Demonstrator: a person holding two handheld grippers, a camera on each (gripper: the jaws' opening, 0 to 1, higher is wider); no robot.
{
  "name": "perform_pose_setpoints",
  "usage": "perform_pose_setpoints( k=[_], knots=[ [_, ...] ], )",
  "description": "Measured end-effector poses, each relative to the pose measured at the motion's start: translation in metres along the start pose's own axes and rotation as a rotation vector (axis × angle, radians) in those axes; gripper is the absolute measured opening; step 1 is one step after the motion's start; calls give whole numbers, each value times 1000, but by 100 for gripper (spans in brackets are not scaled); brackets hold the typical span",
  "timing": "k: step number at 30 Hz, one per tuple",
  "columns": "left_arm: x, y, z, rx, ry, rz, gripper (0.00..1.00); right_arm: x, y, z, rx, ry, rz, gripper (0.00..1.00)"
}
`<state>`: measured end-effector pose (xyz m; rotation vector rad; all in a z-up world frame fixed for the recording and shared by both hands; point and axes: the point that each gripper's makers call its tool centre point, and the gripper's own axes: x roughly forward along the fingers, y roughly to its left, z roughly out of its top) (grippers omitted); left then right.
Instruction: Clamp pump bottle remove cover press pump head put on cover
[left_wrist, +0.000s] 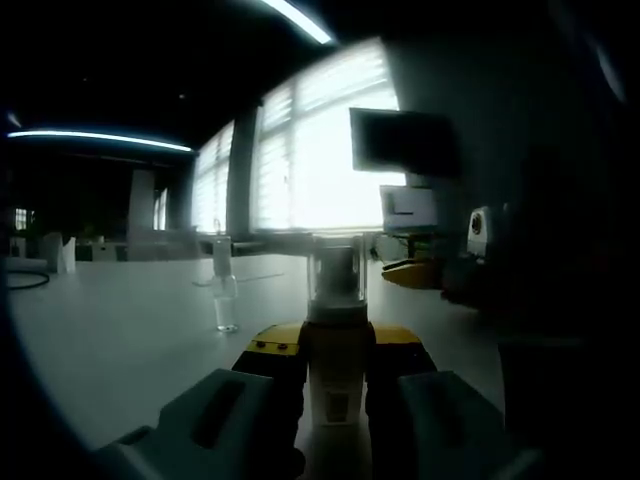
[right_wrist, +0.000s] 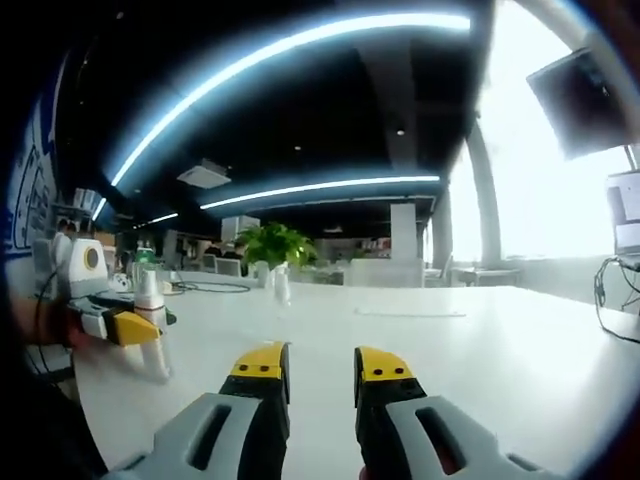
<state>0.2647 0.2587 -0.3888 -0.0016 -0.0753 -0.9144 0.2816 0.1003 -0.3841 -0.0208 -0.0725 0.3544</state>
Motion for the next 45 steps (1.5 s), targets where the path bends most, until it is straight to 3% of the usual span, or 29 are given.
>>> perform_pose_setpoints(
  k=[15, 26, 30, 37, 45],
  knots=[
    [0, 3, 1, 32, 3, 7, 13, -2, -3, 2, -9, -16, -7, 20],
    [2, 11, 10, -26, -24, 29, 13, -3, -6, 4, 13, -32, -19, 20],
    [9, 14, 13, -1, -8, 41, 13, -3, -6, 4, 17, -35, -18, 19],
    [26, 14, 26, 20, -34, 36, 13, -5, -12, 6, 53, -52, -29, 18],
    [50, 12, 39, -8, -60, 20, 13, -3, -13, 4, 48, -46, -28, 18]
  ],
)
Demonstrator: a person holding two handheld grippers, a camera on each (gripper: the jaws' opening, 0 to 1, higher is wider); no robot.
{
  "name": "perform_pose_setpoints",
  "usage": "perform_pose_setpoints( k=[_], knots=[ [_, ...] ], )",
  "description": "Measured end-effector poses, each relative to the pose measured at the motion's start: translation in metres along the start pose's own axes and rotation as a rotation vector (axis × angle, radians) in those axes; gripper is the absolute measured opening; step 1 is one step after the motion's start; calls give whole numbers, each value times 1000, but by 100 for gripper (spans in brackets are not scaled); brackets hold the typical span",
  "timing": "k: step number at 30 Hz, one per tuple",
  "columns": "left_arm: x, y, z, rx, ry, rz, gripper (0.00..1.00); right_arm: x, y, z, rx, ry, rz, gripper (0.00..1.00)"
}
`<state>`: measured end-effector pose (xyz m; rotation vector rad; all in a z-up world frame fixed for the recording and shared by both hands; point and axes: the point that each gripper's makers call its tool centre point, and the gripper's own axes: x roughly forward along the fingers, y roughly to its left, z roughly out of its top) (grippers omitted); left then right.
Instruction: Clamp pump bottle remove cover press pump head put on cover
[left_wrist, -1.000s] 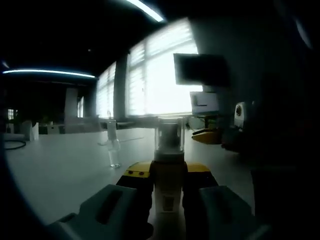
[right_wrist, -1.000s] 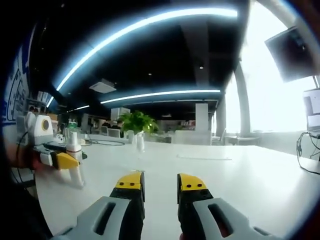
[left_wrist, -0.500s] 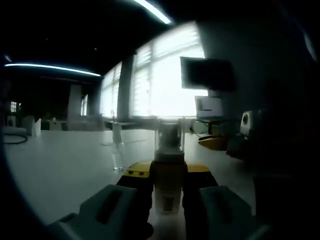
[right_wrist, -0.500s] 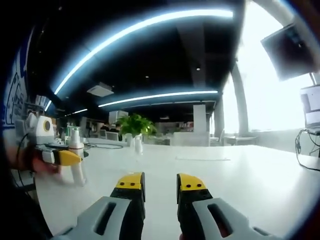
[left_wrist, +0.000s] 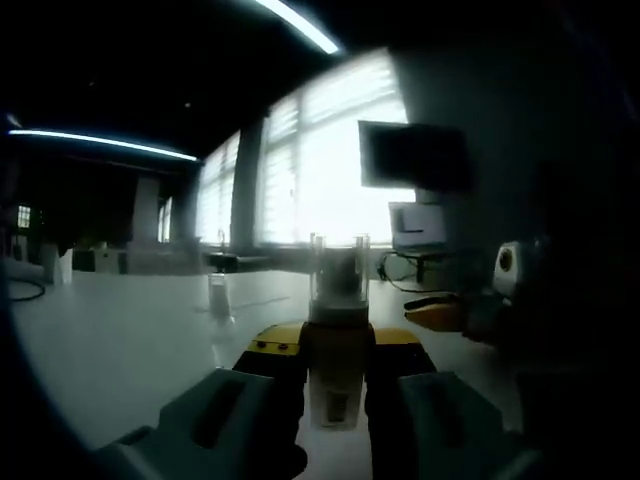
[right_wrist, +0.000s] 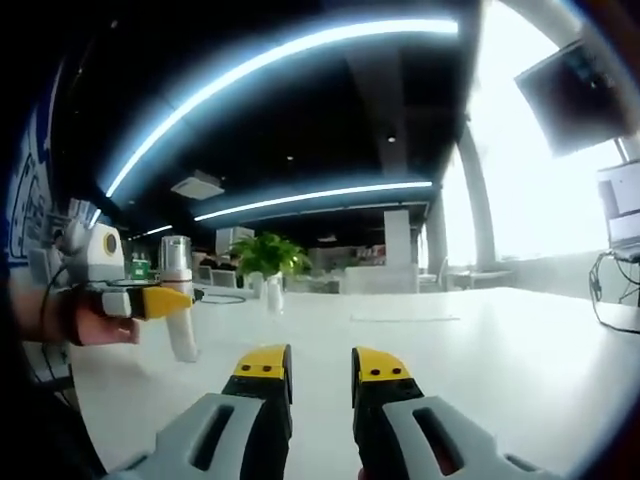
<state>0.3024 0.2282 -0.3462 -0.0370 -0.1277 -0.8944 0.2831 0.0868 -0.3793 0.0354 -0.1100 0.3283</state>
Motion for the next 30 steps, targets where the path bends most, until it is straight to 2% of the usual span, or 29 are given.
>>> perform_pose_setpoints(
  k=[7, 18, 23, 30],
  knots=[
    [23, -1, 1, 36, -5, -7, 13, 1, -2, 1, 10, -4, -5, 18],
    [57, 0, 12, -1, -38, 3, 13, 2, -3, 0, 11, 2, -10, 18],
    [65, 2, 15, 17, -49, 27, 13, 3, -3, -1, 0, 5, -11, 18],
    [83, 11, 2, 9, -23, 53, 13, 3, -3, -1, 5, 5, -11, 18]
  ],
)
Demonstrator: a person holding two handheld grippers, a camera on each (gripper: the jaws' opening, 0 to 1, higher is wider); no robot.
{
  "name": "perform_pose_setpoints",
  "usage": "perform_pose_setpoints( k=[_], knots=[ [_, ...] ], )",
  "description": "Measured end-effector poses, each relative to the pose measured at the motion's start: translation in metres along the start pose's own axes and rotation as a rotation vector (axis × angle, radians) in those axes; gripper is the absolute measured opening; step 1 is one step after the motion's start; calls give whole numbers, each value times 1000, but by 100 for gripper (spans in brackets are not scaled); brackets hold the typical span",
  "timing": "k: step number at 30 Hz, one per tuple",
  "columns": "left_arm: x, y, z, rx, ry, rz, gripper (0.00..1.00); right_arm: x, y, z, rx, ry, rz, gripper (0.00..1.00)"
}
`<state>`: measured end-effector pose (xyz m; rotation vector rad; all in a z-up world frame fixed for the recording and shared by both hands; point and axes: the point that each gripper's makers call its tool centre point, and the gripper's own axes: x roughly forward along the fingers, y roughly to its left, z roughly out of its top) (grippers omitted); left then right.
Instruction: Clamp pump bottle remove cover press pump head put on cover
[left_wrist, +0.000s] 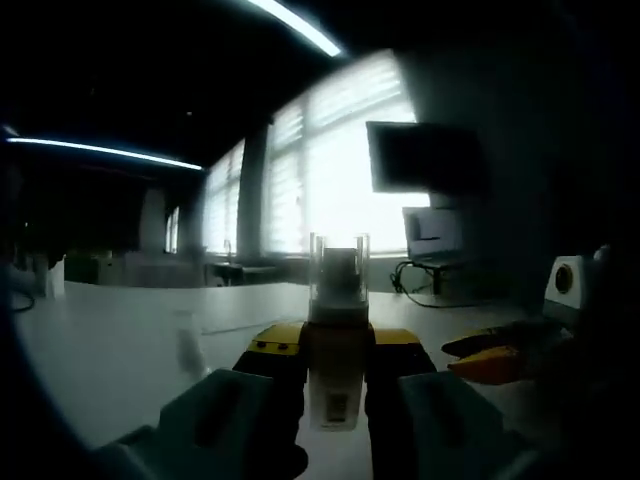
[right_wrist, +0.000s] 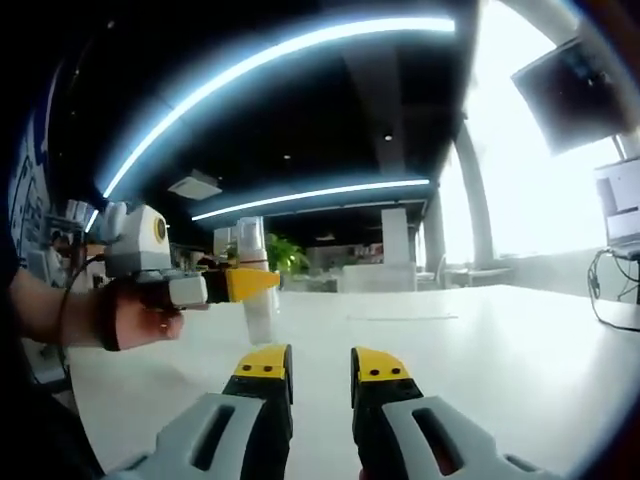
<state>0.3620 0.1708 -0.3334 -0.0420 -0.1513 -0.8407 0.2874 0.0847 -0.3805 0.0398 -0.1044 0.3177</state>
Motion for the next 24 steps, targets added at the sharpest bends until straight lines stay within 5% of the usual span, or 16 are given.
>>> perform_pose_setpoints(
  k=[24],
  knots=[
    [44, 17, -30, -40, 17, 47, 13, -1, 0, -1, 2, 3, 2, 17]
  ],
)
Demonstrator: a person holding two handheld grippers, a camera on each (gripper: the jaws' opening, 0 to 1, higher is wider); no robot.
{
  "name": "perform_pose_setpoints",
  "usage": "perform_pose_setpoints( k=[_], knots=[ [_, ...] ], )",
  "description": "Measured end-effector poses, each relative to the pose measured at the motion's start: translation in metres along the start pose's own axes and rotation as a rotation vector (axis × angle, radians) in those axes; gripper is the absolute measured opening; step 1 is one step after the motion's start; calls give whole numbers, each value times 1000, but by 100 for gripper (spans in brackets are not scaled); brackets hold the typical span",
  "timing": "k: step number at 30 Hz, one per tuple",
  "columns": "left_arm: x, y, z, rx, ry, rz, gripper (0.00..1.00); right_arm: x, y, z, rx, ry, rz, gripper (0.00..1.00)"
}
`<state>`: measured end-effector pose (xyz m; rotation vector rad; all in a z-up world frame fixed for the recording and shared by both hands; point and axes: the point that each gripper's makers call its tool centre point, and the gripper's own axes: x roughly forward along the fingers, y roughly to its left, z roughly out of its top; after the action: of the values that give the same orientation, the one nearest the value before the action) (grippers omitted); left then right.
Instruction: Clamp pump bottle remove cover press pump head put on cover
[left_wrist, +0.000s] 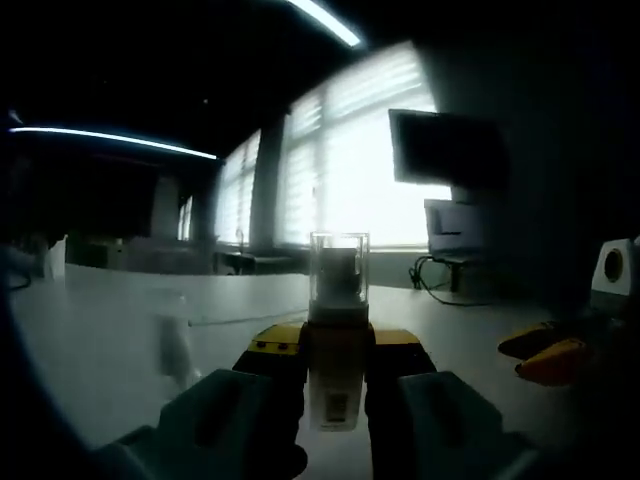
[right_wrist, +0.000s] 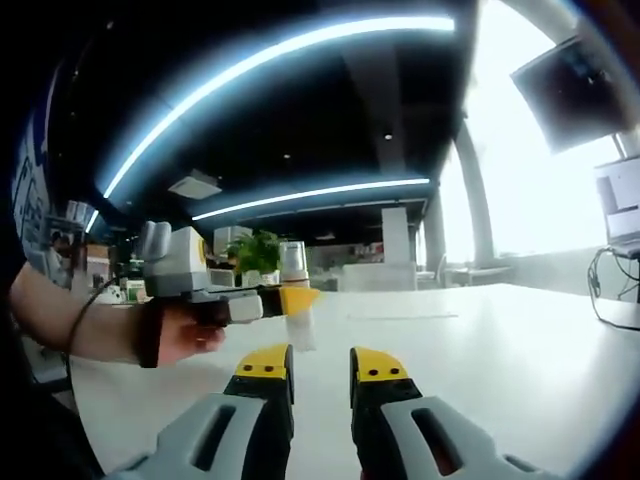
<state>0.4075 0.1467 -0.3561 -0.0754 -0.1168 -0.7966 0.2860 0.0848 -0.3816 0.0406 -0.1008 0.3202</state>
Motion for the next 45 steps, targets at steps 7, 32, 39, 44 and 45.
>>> perform_pose_setpoints(
  k=[7, 32, 39, 44, 45],
  knots=[
    [15, 1, -5, -23, -6, 6, 13, 0, 3, 0, -16, 0, 7, 15],
    [37, 7, -39, 68, 96, 73, 13, 0, 2, 0, -18, -1, 8, 15],
    [40, 5, -39, 59, 94, 66, 13, 0, 3, 1, -23, -8, 6, 14],
    [40, 0, -40, 58, 94, 35, 13, -1, 3, 1, -25, -9, 5, 14],
    [40, 0, -40, 51, 96, 34, 13, -1, 3, 2, -26, -10, 4, 14]
  ],
)
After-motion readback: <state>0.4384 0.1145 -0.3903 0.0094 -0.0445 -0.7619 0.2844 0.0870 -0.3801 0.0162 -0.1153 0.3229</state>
